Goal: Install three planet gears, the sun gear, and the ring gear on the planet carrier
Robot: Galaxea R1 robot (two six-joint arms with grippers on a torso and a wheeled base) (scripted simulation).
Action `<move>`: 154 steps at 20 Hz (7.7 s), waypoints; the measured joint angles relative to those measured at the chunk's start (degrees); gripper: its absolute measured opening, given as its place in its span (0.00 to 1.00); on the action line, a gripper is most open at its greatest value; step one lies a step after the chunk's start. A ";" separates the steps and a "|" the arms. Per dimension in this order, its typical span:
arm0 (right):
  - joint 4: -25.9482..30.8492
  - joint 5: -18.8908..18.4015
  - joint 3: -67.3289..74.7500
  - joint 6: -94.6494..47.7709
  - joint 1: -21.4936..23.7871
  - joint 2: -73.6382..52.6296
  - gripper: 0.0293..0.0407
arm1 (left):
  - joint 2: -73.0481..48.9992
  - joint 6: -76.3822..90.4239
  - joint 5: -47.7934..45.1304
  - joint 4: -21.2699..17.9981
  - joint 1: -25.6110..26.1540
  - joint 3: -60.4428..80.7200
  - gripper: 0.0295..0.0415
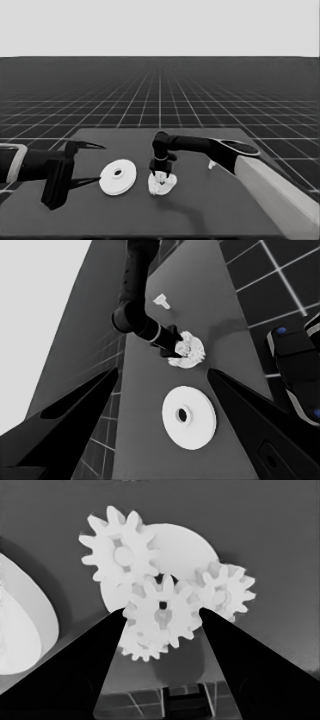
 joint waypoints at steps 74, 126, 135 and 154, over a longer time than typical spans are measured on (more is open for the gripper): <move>-0.02 -0.01 -0.03 44.40 -0.14 -0.04 0.14 | 0.00 0.00 0.00 0.00 0.00 0.00 0.75; -24.12 18.49 78.45 -69.28 -14.26 -75.25 0.81 | 46.03 -77.50 41.90 -3.71 26.26 -65.96 0.75; -24.12 18.49 78.45 -69.28 -14.26 -75.25 0.81 | 46.21 -77.31 41.60 -3.44 26.60 -66.44 0.44; -24.11 18.49 78.45 -69.28 -14.26 -75.25 0.81 | 70.40 -99.54 49.57 -9.70 17.76 -67.35 0.44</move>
